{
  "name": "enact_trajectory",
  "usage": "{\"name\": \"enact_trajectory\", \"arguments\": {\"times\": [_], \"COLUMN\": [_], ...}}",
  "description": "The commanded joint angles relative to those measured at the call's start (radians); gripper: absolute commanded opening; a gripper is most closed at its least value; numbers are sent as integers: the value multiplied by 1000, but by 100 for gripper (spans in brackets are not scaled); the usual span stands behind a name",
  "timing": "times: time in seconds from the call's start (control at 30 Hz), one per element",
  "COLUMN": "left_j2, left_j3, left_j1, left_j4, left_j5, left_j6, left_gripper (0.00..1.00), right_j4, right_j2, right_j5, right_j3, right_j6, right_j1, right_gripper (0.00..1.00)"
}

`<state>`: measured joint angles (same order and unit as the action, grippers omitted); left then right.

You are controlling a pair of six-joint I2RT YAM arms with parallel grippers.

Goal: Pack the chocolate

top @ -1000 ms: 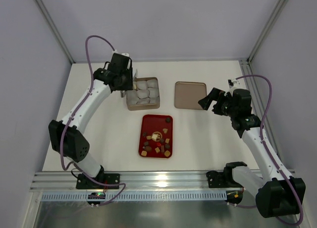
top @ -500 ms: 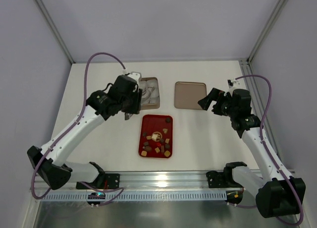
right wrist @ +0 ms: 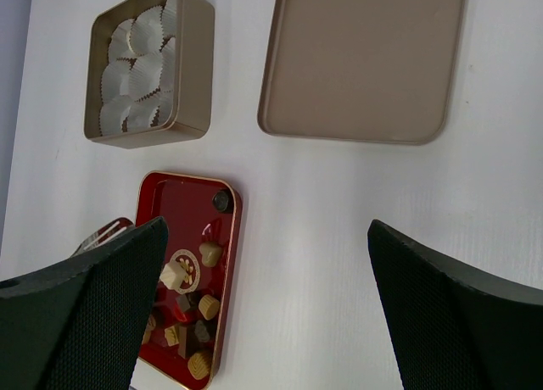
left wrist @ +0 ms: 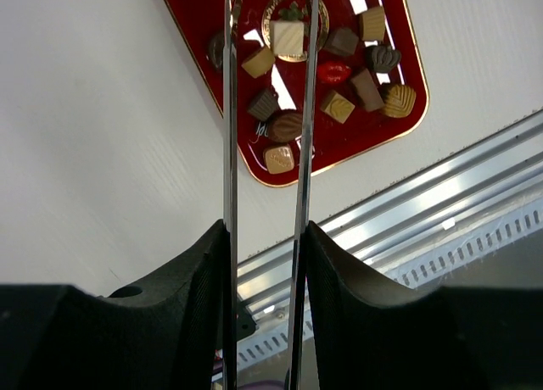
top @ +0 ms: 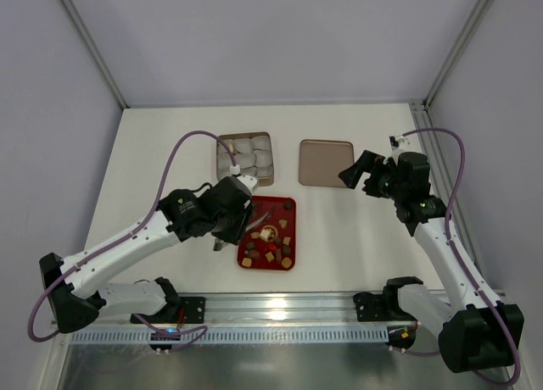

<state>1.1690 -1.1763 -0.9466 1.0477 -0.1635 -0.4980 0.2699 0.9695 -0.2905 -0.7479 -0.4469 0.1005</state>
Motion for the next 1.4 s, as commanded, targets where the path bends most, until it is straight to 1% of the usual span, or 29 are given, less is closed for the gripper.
{"name": "enact_trajectory", "arguments": {"times": [0.0,0.33,0.67,1.37], "left_j2": [-29,-51,-72,-35], "left_j3": [20,63,64,83], "left_j1": [-27,-64,-67,-77], "left_j4": [20,47,97,112], "left_j5": [1,13,-8,-2], "left_j6": [-34,-47,-39,1], "left_gripper": [40,40,40,40], "right_j4": [-31,-26,-20,-14], "right_j2": [1,-2,-5,-15], "right_j5": [7,11,17,24], "right_j3": [-4,-5,-7,-7], "right_j6": [8,13,14,14], "right_j1": [5,8,13,16], "right_gripper": [100,100,100,100]}}
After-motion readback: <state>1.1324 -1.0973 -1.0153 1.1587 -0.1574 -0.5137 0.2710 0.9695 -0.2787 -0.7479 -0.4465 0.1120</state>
